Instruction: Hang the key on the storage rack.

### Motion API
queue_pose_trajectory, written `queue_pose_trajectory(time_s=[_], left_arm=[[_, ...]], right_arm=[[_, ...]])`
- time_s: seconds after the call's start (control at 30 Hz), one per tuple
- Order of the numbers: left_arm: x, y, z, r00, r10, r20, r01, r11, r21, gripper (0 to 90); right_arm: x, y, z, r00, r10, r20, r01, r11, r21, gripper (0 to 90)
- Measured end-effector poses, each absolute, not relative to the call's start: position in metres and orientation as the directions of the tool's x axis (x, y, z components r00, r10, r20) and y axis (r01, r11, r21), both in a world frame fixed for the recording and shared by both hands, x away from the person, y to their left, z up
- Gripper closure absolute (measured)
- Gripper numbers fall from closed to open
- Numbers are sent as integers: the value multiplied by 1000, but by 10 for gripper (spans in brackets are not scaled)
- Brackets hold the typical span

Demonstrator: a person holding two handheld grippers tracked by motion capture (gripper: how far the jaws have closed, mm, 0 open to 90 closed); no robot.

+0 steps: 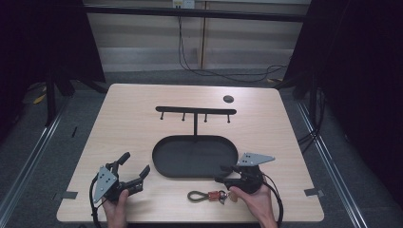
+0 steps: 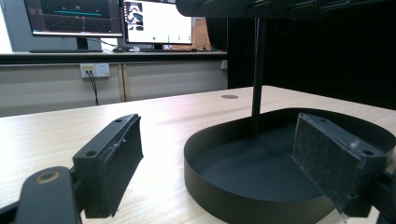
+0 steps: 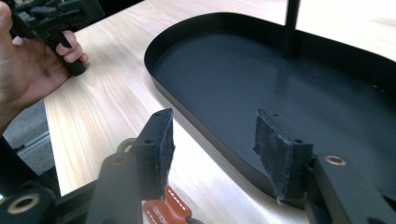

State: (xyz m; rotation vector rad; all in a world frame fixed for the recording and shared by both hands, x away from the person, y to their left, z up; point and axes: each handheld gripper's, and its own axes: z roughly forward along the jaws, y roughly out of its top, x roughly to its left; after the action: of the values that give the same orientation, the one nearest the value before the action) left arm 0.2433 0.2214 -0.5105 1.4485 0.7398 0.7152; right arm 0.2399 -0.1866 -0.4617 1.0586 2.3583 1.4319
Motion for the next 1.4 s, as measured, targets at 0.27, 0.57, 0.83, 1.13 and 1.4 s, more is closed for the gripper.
queue_pose_trajectory(time_s=[0.27, 0.57, 0.83, 1.13, 1.4], left_arm=[[243, 222, -510, 596, 803, -12, 16, 3, 1000, 157], [243, 222, -510, 596, 803, -12, 17, 3, 1000, 157], [243, 222, -510, 596, 803, -11, 16, 2, 1000, 158], [243, 222, -510, 596, 803, -11, 16, 2, 1000, 157], [243, 221, -510, 596, 803, -13, 15, 5, 1000, 157]], right_arm=[[247, -173, -455, -758, 617, 212, 501, 343, 795, 557], [249, -151, -461, -806, 550, 218, 497, 429, 754, 657], [252, -133, -471, -830, 506, 235, 511, 520, 685, 728], [253, -120, -478, -860, 470, 201, 488, 639, 594, 782], [254, -114, -481, -876, 448, 181, 470, 703, 534, 795]])
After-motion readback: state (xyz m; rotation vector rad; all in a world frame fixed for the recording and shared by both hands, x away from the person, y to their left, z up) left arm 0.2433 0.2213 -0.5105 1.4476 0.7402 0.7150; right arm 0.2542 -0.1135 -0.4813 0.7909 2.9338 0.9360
